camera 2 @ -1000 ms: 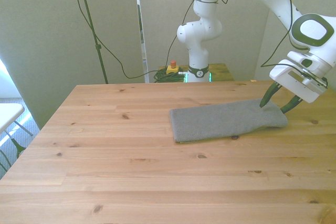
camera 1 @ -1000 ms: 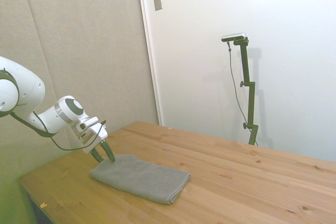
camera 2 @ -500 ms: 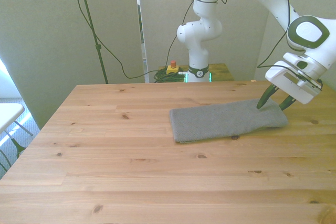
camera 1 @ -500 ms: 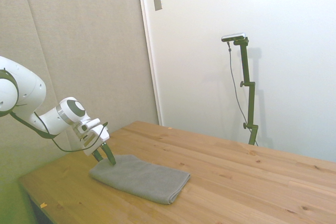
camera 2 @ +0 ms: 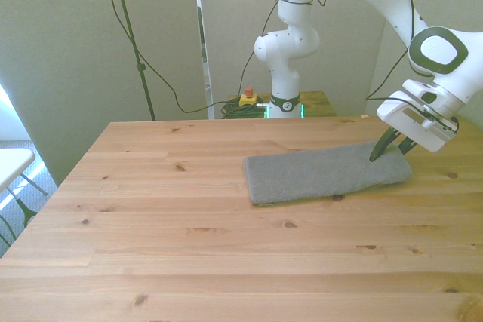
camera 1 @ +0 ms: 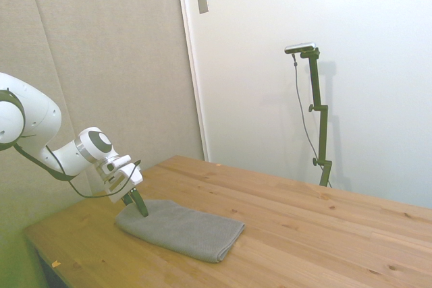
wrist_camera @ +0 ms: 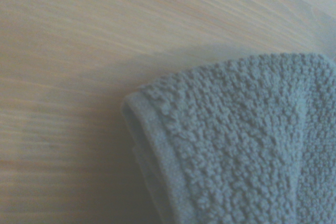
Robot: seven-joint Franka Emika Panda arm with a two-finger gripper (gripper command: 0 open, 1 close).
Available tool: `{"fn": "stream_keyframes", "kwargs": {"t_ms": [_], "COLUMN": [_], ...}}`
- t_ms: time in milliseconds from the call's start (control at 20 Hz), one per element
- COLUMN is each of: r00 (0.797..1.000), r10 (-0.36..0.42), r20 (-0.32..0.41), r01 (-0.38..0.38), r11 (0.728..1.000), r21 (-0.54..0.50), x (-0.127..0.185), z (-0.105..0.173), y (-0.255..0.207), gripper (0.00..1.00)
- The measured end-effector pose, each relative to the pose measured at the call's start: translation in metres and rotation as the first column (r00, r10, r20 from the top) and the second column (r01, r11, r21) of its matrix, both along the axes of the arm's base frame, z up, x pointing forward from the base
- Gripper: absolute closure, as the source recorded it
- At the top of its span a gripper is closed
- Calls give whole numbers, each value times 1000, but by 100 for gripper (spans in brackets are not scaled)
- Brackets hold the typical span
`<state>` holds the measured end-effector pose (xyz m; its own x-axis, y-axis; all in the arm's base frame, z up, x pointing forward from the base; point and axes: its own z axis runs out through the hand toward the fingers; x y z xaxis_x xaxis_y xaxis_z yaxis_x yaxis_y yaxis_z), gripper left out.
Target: Fold the towel
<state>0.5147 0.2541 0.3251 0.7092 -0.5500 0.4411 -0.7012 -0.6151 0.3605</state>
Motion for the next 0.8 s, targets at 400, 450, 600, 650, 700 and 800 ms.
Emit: {"fn": "stream_keyframes", "kwargs": {"t_ms": [400,450,600,650,700,800], "r00": [999,998,995,994,993,990], "r10": [-17,-26,-56,-67,-80,-107], "r20": [45,54,79,85,89,96], "r01": [11,18,40,48,58,80], "r11": [992,990,981,977,973,965], "r21": [125,142,187,206,224,251], "x": [5,4,1,1,1,2], "z": [51,65,99,107,113,123], "y": [-40,-52,-90,-105,-119,-151], "gripper": [100,100,100,100,100,100]}}
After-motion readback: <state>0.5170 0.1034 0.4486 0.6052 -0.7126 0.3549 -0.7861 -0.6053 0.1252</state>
